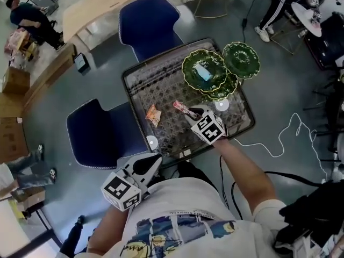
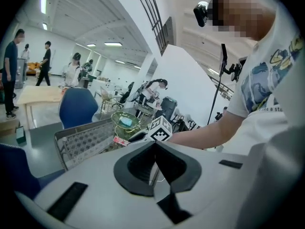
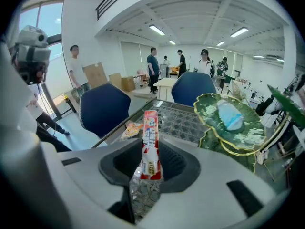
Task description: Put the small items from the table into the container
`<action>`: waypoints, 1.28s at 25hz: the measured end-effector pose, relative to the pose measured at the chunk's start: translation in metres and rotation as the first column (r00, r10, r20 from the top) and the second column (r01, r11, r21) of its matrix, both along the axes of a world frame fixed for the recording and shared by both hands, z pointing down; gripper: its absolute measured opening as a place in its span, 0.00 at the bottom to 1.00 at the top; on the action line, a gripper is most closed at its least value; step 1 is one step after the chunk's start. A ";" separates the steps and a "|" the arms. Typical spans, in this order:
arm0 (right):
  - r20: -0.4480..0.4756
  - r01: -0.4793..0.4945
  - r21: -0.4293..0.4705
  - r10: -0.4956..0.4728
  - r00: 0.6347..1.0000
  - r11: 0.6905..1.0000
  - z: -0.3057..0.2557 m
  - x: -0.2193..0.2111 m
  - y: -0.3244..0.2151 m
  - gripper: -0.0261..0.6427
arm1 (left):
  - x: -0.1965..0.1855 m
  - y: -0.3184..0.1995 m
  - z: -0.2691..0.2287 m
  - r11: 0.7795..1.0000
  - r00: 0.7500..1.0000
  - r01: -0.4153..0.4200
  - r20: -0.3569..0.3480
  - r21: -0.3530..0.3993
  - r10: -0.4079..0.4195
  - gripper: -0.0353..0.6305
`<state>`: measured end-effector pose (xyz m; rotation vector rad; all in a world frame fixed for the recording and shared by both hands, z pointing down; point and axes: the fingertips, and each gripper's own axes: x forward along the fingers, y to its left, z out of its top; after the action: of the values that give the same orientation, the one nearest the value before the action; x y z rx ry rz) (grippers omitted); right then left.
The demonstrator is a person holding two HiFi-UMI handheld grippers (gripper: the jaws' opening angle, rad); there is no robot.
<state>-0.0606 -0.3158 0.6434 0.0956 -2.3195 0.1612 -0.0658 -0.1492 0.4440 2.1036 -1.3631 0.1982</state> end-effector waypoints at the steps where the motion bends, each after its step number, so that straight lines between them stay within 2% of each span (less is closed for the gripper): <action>1: 0.016 -0.014 0.006 0.014 1.000 1.000 -0.014 0.007 -0.004 0.21 | 0.005 -0.005 -0.002 1.000 1.000 -0.019 -0.004 0.011 0.019 0.06; 8: 0.094 -0.156 0.095 0.147 0.985 0.983 -0.105 0.064 -0.071 0.20 | 0.040 -0.033 -0.010 0.989 0.991 -0.132 -0.008 0.071 0.132 0.06; 15: 0.117 -0.331 0.187 0.314 0.942 0.925 -0.151 0.114 -0.175 0.20 | 0.043 -0.041 -0.021 0.989 0.992 -0.124 0.008 0.085 0.124 0.06; 22: 0.069 -0.413 0.227 0.409 0.910 0.882 -0.147 0.133 -0.259 0.21 | 0.029 -0.040 -0.020 0.995 0.997 -0.071 0.031 0.071 0.069 0.06; 32: -0.083 -0.414 0.226 0.441 0.894 0.882 -0.108 0.133 -0.305 0.21 | 0.010 -0.032 -0.019 0.999 0.998 0.009 0.055 0.053 -0.011 0.06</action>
<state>0.0721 -0.6210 0.5354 0.7081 -2.1438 0.1339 -0.0558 -0.1813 0.4251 2.1486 -1.4254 0.2208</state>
